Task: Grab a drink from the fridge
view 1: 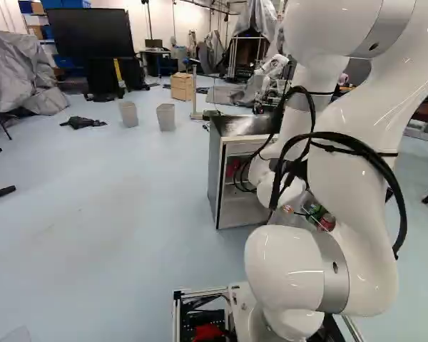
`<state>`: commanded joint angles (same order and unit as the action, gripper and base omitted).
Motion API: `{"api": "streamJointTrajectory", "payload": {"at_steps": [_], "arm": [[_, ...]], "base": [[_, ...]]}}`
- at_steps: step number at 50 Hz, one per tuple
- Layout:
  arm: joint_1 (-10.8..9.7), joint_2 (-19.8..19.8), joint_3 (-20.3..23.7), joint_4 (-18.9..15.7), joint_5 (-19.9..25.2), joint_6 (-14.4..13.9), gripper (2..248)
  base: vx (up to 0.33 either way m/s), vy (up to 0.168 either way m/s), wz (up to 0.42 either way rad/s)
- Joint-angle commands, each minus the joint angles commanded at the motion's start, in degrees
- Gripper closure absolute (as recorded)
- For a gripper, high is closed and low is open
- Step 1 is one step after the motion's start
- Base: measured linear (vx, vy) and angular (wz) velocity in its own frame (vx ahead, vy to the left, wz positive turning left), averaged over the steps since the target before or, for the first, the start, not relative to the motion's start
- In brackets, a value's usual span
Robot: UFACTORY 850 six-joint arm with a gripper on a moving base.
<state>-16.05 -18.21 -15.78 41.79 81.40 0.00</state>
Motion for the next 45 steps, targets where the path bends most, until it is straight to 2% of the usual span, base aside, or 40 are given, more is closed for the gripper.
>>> {"api": "streamJointTrajectory", "payload": {"at_steps": [23,45], "arm": [[0.1,0.0,0.1,-13.9,0.0,0.0,3],[0.2,-4.1,-1.1,-27.1,0.0,0.0,3]], "base": [[0.0,0.0,0.0],[0.0,0.0,0.0]]}}
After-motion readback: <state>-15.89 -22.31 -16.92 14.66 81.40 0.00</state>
